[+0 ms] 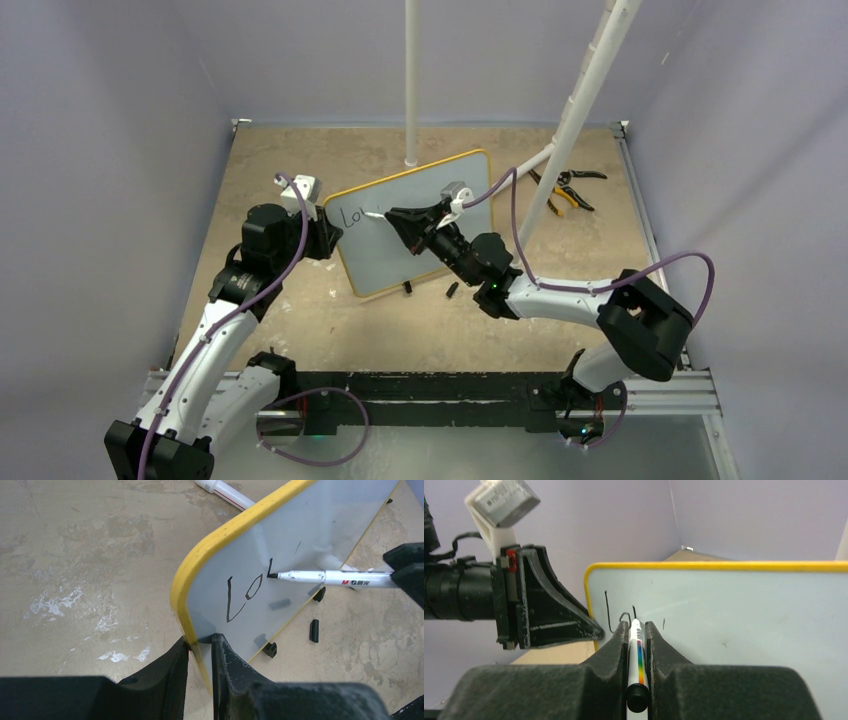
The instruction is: Write a sentence on the whiteboard
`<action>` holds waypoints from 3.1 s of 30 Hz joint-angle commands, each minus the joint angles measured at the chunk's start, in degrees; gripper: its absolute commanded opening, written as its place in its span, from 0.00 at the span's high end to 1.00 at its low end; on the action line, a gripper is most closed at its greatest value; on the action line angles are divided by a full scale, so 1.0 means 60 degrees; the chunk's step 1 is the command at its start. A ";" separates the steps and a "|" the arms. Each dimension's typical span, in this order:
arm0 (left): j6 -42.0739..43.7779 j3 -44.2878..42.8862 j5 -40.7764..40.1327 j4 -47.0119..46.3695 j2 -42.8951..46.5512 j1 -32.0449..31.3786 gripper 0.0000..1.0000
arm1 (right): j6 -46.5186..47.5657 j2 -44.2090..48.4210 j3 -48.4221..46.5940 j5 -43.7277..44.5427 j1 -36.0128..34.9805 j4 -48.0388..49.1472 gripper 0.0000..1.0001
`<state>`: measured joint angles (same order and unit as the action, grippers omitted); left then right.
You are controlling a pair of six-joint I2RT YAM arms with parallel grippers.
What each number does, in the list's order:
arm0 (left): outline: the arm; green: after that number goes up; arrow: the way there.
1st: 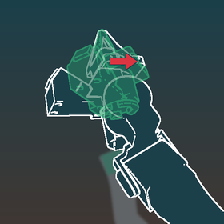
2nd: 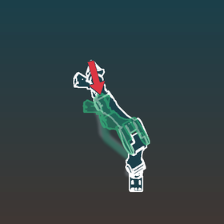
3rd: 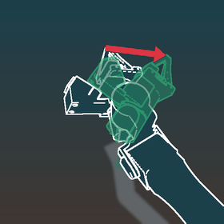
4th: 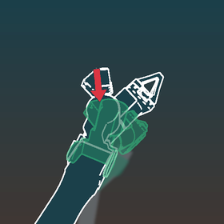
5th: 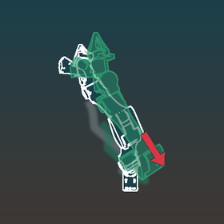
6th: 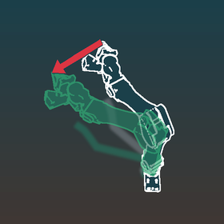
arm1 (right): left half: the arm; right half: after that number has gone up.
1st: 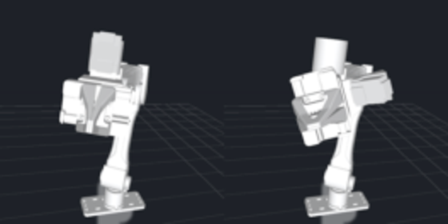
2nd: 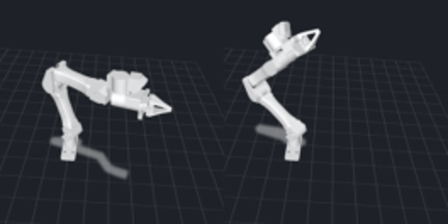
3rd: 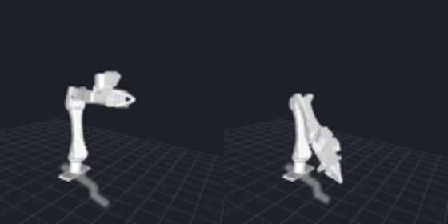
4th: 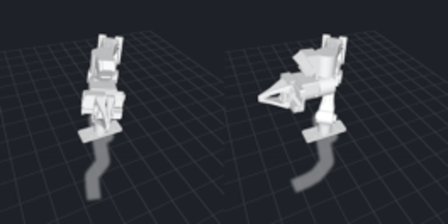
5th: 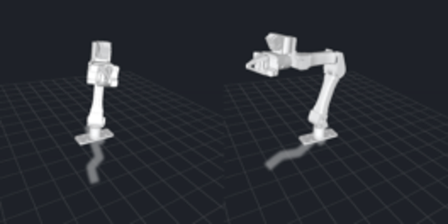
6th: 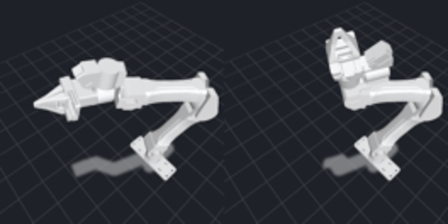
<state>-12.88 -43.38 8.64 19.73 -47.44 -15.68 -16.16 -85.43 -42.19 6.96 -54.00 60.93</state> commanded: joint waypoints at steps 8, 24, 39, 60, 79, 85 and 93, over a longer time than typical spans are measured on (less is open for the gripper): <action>0.0067 0.0018 0.0151 -0.0402 0.0077 0.0050 0.90 | -0.0208 0.0376 0.0740 0.0524 0.0020 0.0053 1.00; 0.0072 0.0017 0.0141 -0.0402 0.0070 0.0050 0.90 | 0.0180 0.0456 0.0146 0.0742 0.0020 0.0583 1.00; 0.0078 0.0022 0.0116 -0.0402 0.0099 0.0050 0.90 | 0.0423 0.0556 0.0115 0.0684 0.0020 0.1003 1.00; 0.0082 0.0035 0.0112 -0.0387 0.0063 0.0053 0.90 | 0.0306 0.0494 0.0563 0.0241 0.0020 0.0715 1.00; 0.0093 0.0033 0.0136 -0.0402 0.0041 0.0061 0.90 | 0.0185 0.0619 0.0810 0.0908 0.0020 0.0363 1.00; 0.0094 0.0037 0.0141 -0.0402 0.0055 0.0065 0.90 | 0.0185 0.0756 0.0850 0.1192 0.0035 0.0307 1.00; 0.0083 0.0033 0.0145 -0.0395 0.0055 0.0064 0.90 | 0.0265 0.0922 0.0845 0.1330 0.0035 0.0457 1.00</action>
<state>-12.88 -43.24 8.80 19.55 -47.35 -15.49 -15.38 -81.84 -37.21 12.58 -54.00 62.06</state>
